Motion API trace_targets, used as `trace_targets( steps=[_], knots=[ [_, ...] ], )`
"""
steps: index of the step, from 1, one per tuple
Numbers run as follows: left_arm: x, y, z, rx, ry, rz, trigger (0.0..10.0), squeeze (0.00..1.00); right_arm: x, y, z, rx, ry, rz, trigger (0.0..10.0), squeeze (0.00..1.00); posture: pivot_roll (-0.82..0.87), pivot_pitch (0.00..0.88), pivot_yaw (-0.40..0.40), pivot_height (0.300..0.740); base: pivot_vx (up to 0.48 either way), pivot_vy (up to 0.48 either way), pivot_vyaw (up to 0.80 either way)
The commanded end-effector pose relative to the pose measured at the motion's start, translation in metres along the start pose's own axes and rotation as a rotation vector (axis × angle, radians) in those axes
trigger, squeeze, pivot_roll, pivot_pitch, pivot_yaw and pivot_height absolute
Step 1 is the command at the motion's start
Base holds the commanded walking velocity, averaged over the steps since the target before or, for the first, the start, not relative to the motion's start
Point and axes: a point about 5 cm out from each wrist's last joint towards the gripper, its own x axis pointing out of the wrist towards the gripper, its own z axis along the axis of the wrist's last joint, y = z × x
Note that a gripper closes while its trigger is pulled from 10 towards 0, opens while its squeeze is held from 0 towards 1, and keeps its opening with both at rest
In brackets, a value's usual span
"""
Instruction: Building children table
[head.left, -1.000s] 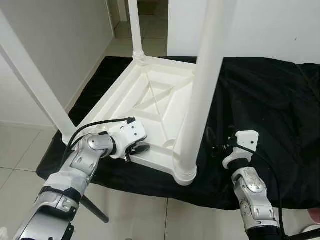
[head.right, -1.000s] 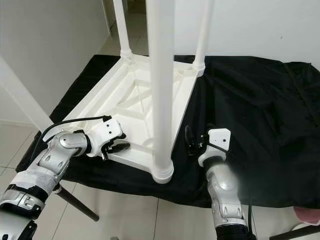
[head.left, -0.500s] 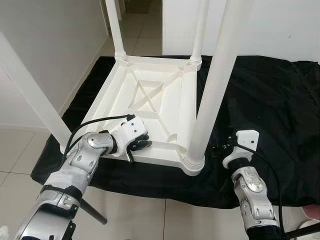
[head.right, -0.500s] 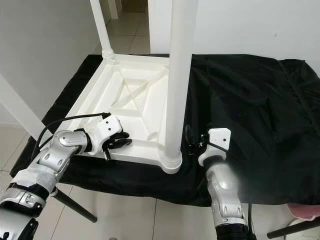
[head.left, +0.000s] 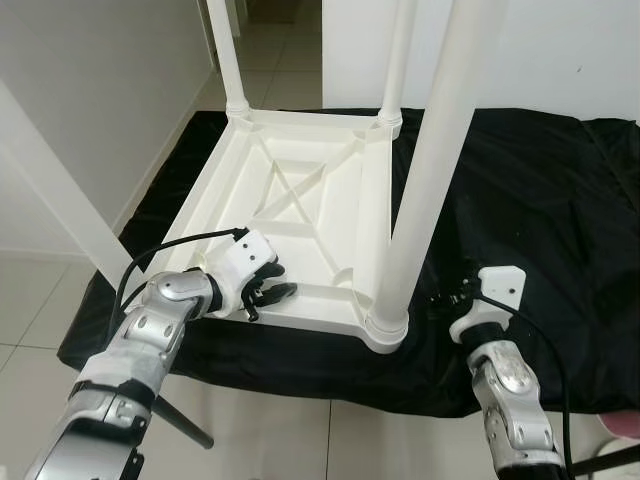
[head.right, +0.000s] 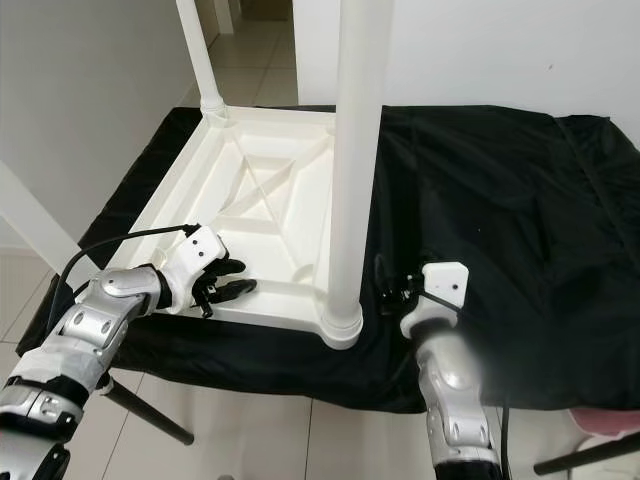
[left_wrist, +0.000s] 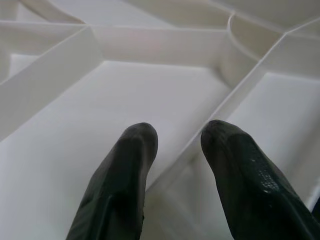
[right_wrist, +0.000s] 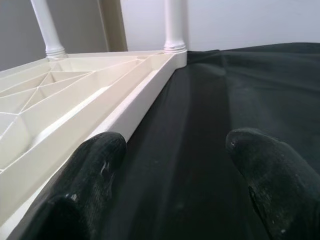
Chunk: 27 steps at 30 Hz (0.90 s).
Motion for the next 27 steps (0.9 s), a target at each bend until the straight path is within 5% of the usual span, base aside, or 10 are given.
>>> trace_targets(
  steps=[1,3,4,10,11,12,13,20,27],
  knots=[
    [-0.008,0.0,-0.004,-0.039,-0.031,0.032,10.0,0.0,-0.005,-0.004,0.001,0.009,0.003,-0.002,10.0,0.21,-0.06,0.058,0.074,0.74,0.0,0.0,0.0],
    [-0.008,0.0,-0.004,-0.039,-0.031,0.032,10.0,0.0,-0.005,-0.004,0.001,0.009,0.003,-0.002,10.0,0.21,-0.06,0.058,0.074,0.74,0.0,0.0,0.0],
    [-0.016,-0.003,0.0,-0.063,-0.102,0.074,10.0,0.0,-0.01,-0.007,0.003,0.019,0.008,-0.002,10.0,1.0,-0.06,0.058,0.071,0.74,0.0,0.0,0.0],
    [-0.028,-0.014,0.007,-0.162,-0.26,0.176,10.0,0.0,-0.023,-0.013,0.004,0.047,0.026,-0.034,10.0,1.0,-0.05,0.059,0.053,0.74,0.0,0.0,0.0],
    [-0.03,-0.02,0.009,-0.191,-0.295,0.208,10.0,0.0,-0.028,-0.012,0.004,0.061,0.031,-0.032,10.0,0.45,-0.05,0.061,0.054,0.74,0.0,0.0,0.0],
    [-0.03,-0.02,0.009,-0.191,-0.295,0.208,10.0,0.0,-0.028,-0.012,0.004,0.061,0.031,-0.032,10.0,0.45,-0.05,0.061,0.054,0.74,0.0,0.0,0.0],
    [-0.033,-0.026,0.01,-0.212,-0.323,0.237,10.0,0.0,-0.033,-0.011,0.005,0.079,0.037,-0.011,10.0,0.0,-0.05,0.061,0.05,0.74,0.0,0.0,0.0],
    [-0.036,-0.054,0.015,-0.175,-0.327,0.276,10.0,0.0,-0.048,-0.015,0.014,0.139,0.071,0.167,10.0,0.0,-0.04,0.064,0.049,0.74,0.0,0.0,0.0],
    [-0.028,-0.077,0.019,-0.127,-0.31,0.212,10.0,0.0,-0.063,-0.026,0.024,0.085,0.125,0.372,10.0,0.0,-0.04,0.059,0.053,0.74,0.0,0.0,0.0]
  ],
)
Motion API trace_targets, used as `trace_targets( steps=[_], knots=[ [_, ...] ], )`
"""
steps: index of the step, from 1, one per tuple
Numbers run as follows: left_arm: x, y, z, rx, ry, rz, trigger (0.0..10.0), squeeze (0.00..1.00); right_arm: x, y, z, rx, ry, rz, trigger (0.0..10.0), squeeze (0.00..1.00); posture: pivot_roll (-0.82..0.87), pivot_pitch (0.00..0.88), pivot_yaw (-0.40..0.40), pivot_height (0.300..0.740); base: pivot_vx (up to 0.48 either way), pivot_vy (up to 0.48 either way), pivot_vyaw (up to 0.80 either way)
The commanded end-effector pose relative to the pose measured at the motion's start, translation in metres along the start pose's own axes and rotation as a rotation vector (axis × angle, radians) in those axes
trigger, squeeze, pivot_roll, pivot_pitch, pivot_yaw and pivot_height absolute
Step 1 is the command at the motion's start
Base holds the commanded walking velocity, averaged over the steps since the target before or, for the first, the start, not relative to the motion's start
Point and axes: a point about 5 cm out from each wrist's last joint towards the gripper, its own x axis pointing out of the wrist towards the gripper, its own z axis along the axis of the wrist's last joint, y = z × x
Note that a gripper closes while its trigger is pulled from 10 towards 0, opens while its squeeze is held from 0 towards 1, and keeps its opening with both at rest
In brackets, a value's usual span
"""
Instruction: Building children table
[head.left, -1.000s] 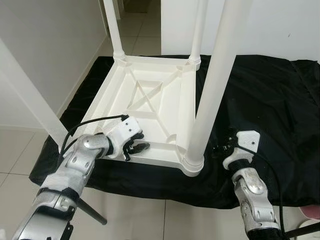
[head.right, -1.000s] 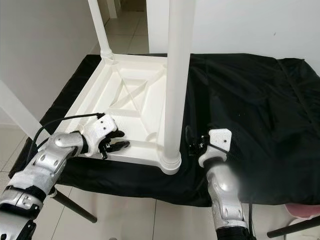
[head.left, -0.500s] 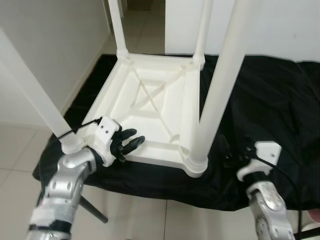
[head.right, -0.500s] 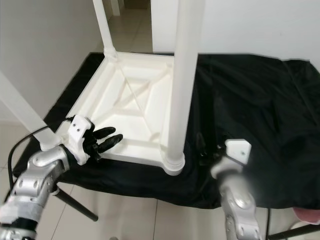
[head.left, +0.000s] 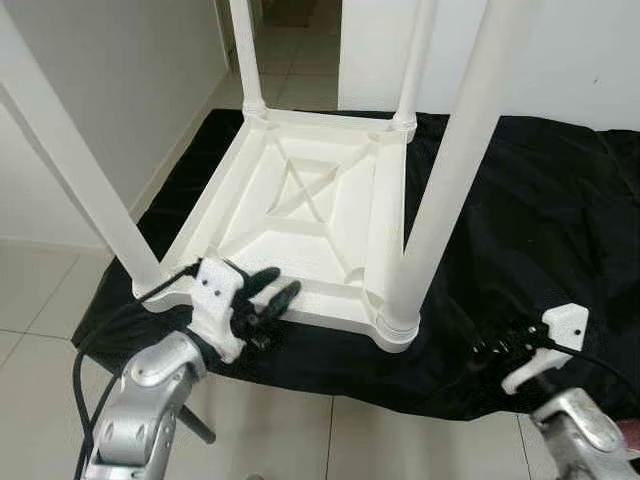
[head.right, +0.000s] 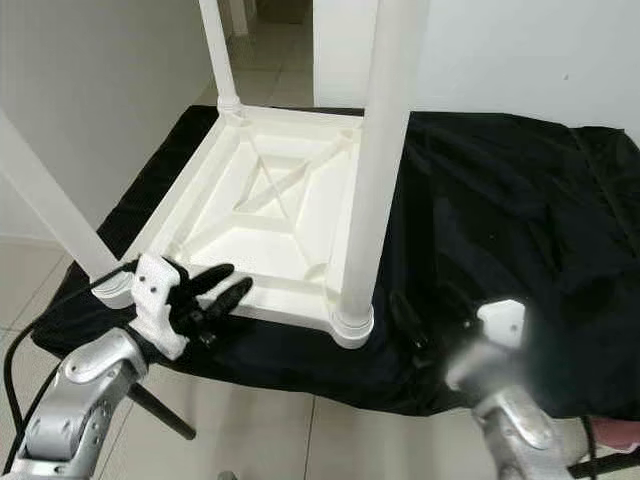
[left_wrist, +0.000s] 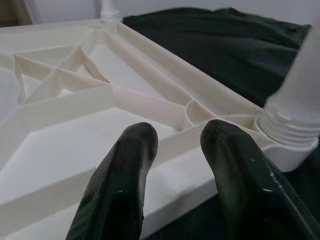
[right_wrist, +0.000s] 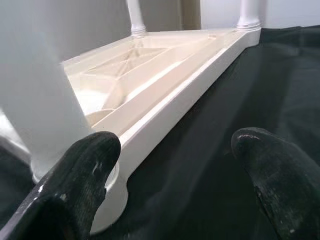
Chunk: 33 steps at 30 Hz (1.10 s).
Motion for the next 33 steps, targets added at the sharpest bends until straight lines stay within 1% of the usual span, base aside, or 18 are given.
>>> trace_targets(
  steps=[1,2,3,4,9,10,11,12,14,17,18,20,24,25,27,28,31,33],
  knots=[
    [0.0,-0.004,0.001,0.016,0.005,0.004,10.0,0.0,-0.003,0.002,0.002,0.013,0.004,0.042,10.0,0.0,-0.04,0.059,0.053,0.74,0.0,0.0,0.0],
    [0.0,-0.007,0.0,0.006,0.002,-0.018,10.0,0.76,-0.006,0.003,0.002,0.007,0.022,0.074,10.0,0.0,-0.04,0.057,0.054,0.74,0.0,0.0,0.0],
    [0.0,-0.008,0.001,-0.001,-0.002,-0.029,10.0,1.0,-0.009,0.004,0.002,0.0,0.042,0.113,10.0,0.0,-0.04,0.057,0.054,0.74,0.0,0.0,0.0],
    [0.0,-0.008,0.001,-0.001,-0.002,-0.029,10.0,1.0,-0.009,0.004,0.002,0.0,0.042,0.113,10.0,0.0,-0.04,0.057,0.054,0.74,0.0,0.0,0.0],
    [0.0,-0.011,0.003,0.01,0.012,-0.025,10.0,1.0,-0.017,0.01,0.003,0.006,0.103,0.226,10.0,0.0,-0.04,0.055,0.057,0.74,0.0,0.0,0.0],
    [0.001,-0.012,0.005,0.032,0.017,-0.017,10.0,0.9,-0.016,0.011,0.003,0.02,0.114,0.252,10.0,0.0,-0.05,0.054,0.06,0.74,0.0,0.0,0.0],
    [0.002,-0.013,0.008,0.052,0.016,-0.019,10.0,0.0,-0.013,0.015,0.005,0.028,0.111,0.284,10.0,0.0,-0.04,0.054,0.057,0.74,0.0,0.0,0.0],
    [0.002,-0.013,0.008,0.052,0.016,-0.019,10.0,0.0,-0.013,0.015,0.005,0.028,0.111,0.284,10.0,0.0,-0.04,0.054,0.057,0.74,0.0,0.0,0.0],
    [0.005,-0.014,0.012,0.082,0.013,-0.019,10.0,0.0,-0.006,0.023,0.008,0.032,0.104,0.345,10.0,0.0,-0.04,0.053,0.057,0.74,0.0,0.0,0.0],
    [0.006,-0.015,0.013,0.083,0.013,-0.024,10.0,0.0,-0.001,0.025,0.008,0.026,0.096,0.36,10.0,0.0,-0.04,0.053,0.056,0.74,0.0,0.0,0.0],
    [0.007,-0.017,0.014,0.085,0.013,-0.028,10.0,0.0,0.004,0.025,0.009,0.019,0.086,0.365,10.0,0.0,-0.03,0.053,0.051,0.74,0.0,0.0,0.0],
    [0.009,-0.022,0.014,0.076,0.005,-0.053,10.0,0.0,0.014,0.029,0.009,0.019,0.071,0.393,10.0,0.0,-0.03,0.054,0.048,0.74,0.0,0.0,0.0],
    [0.01,-0.024,0.013,0.041,0.005,-0.058,10.0,0.0,0.023,0.031,0.007,0.005,0.071,0.399,10.0,0.0,-0.02,0.055,0.038,0.74,0.0,0.0,0.0],
    [0.01,-0.024,0.013,0.022,0.004,-0.061,10.0,0.6,0.025,0.032,0.007,0.001,0.069,0.396,10.0,0.0,-0.02,0.055,0.038,0.74,0.0,0.0,0.0],
    [0.011,-0.023,0.013,0.01,0.0,-0.056,10.0,0.6,0.028,0.032,0.007,-0.005,0.064,0.392,10.0,0.0,-0.02,0.055,0.034,0.74,0.0,0.0,0.0],
    [0.012,-0.024,0.013,-0.006,-0.007,-0.053,10.0,1.0,0.032,0.034,0.006,-0.008,0.06,0.388,10.0,0.0,-0.02,0.055,0.03,0.74,0.0,0.0,0.0],
    [0.015,-0.026,0.015,0.011,-0.007,-0.033,10.0,1.0,0.041,0.039,0.002,-0.019,0.055,0.384,10.0,0.0,-0.02,0.054,0.03,0.74,0.0,0.0,0.0],
    [0.015,-0.026,0.015,0.011,-0.007,-0.033,10.0,1.0,0.041,0.039,0.002,-0.019,0.055,0.384,10.0,0.0,-0.02,0.054,0.03,0.74,0.0,0.0,0.0]
  ],
)
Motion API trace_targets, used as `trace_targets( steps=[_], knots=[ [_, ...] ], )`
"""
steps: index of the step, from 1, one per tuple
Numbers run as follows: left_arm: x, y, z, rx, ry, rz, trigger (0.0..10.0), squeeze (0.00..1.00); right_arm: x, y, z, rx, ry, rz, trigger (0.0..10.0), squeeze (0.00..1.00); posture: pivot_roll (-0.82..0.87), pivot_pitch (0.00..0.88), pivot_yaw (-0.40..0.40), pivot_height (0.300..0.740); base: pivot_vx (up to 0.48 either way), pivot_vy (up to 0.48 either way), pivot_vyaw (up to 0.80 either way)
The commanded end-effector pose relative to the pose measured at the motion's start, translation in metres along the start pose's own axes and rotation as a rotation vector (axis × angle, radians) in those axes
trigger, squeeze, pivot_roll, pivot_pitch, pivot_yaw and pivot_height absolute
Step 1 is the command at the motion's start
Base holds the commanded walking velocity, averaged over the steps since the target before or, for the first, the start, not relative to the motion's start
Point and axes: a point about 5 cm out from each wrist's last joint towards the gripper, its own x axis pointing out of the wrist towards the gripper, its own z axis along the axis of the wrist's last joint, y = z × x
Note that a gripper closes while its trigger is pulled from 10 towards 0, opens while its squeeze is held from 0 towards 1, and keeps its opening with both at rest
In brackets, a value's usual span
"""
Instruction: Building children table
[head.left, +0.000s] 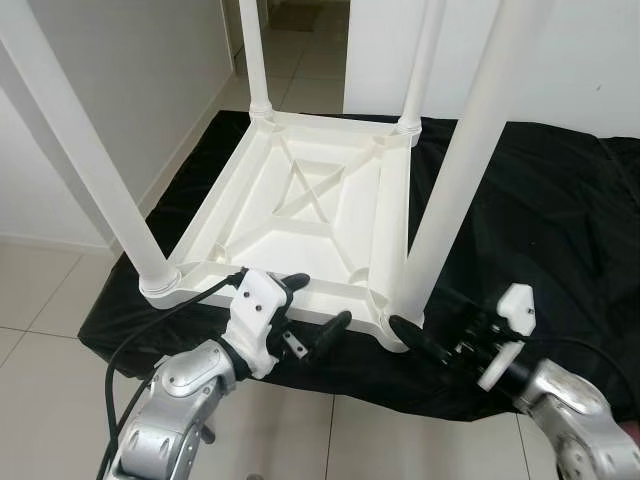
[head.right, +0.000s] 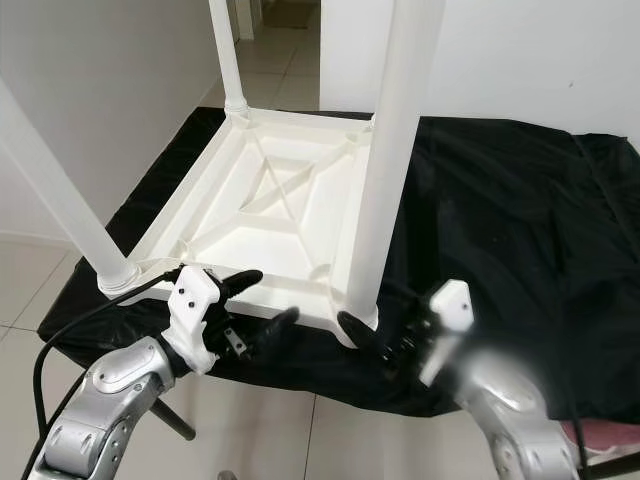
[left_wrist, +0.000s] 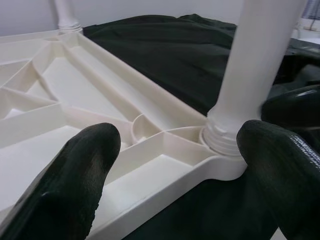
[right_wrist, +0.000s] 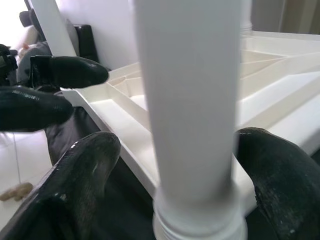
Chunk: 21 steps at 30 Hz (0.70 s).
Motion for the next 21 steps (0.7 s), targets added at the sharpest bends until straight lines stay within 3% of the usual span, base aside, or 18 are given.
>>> trace_targets(
  steps=[1,2,3,9,11,16,21],
  knots=[
    [0.001,0.001,0.001,0.018,0.013,0.073,10.0,0.56,0.005,0.001,-0.006,-0.018,0.017,-0.005,10.0,0.0,-0.02,0.053,0.026,0.74,0.0,0.0,0.0],
    [0.001,0.001,0.001,0.018,0.013,0.073,10.0,0.56,0.005,0.001,-0.006,-0.018,0.017,-0.005,10.0,0.0,-0.02,0.053,0.026,0.74,0.0,0.0,0.0],
    [0.003,-0.001,0.0,0.026,0.02,0.072,10.0,0.0,0.012,0.0,-0.008,-0.02,0.012,-0.016,10.0,0.0,-0.02,0.051,0.023,0.74,0.0,0.0,0.0],
    [0.008,-0.001,-0.001,0.044,0.052,0.089,10.0,0.0,0.028,-0.009,-0.012,-0.046,-0.005,-0.11,10.0,0.0,-0.01,0.049,0.021,0.74,0.0,0.0,0.0],
    [0.008,-0.001,-0.001,0.044,0.052,0.089,10.0,0.0,0.028,-0.009,-0.012,-0.046,-0.005,-0.11,10.0,0.0,-0.01,0.049,0.021,0.74,0.0,0.0,0.0],
    [0.009,0.001,-0.001,0.078,0.038,0.115,10.0,0.0,0.019,-0.032,-0.013,-0.07,0.003,-0.226,10.0,0.0,-0.02,0.056,0.015,0.74,0.0,0.0,0.0],
    [0.01,0.001,0.0,0.099,0.03,0.12,10.0,0.0,0.017,-0.033,-0.013,-0.075,0.009,-0.23,10.0,0.0,-0.02,0.056,0.015,0.74,0.0,0.0,0.0]
  ],
)
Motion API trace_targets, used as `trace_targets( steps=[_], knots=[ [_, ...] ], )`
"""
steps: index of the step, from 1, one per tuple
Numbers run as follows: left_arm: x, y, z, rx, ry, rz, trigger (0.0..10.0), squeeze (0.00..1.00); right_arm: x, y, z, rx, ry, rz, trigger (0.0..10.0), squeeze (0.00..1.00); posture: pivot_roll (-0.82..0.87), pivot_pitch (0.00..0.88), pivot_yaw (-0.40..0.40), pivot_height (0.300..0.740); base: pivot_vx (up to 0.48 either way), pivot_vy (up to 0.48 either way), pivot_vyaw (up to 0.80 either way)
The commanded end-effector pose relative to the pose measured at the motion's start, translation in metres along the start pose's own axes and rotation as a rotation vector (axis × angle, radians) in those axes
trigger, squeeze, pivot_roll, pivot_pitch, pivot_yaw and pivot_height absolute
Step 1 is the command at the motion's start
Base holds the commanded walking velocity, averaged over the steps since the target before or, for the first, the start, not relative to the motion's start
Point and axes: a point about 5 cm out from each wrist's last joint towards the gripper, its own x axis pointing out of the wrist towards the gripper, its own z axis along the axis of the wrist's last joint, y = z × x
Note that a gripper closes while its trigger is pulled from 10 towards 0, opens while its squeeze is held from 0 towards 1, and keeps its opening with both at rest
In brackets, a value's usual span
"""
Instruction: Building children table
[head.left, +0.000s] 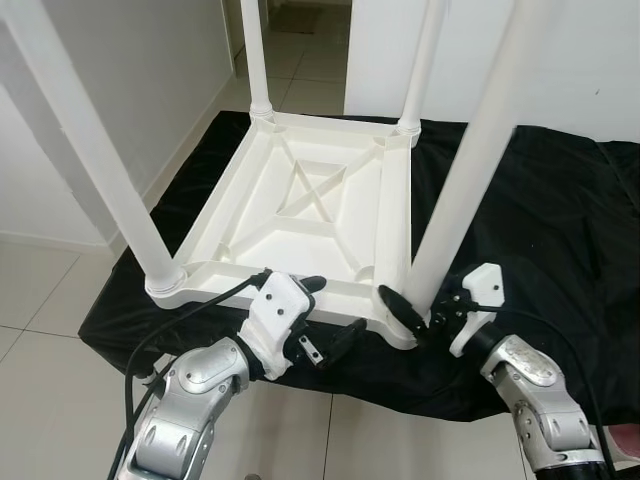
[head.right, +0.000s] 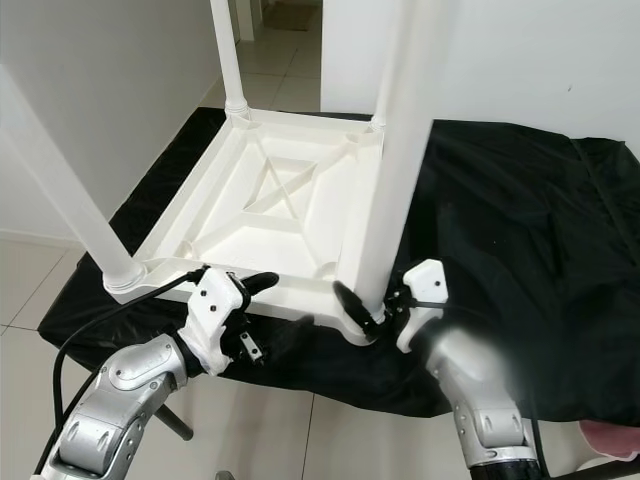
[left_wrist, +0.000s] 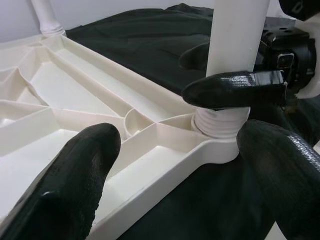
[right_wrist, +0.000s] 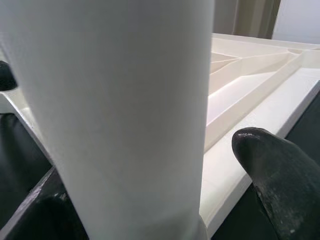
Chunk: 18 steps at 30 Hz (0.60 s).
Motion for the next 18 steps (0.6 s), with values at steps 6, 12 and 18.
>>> trace_targets(
  steps=[6,12,18],
  knots=[
    [0.008,0.005,-0.005,-0.032,0.003,0.134,10.0,0.0,-0.018,-0.02,-0.001,-0.045,0.022,-0.115,10.0,0.0,-0.08,0.076,0.019,0.74,0.0,0.0,0.0],
    [0.012,0.004,-0.007,-0.041,0.002,0.13,10.0,0.0,-0.023,-0.027,-0.001,-0.058,0.024,-0.156,10.0,0.0,-0.09,0.085,0.016,0.74,0.0,0.0,0.0],
    [0.022,0.004,-0.006,-0.054,-0.006,0.153,10.0,0.0,-0.022,-0.041,0.002,-0.07,-0.005,-0.265,10.0,0.0,-0.08,0.097,0.017,0.74,0.0,0.0,0.0]
  ],
)
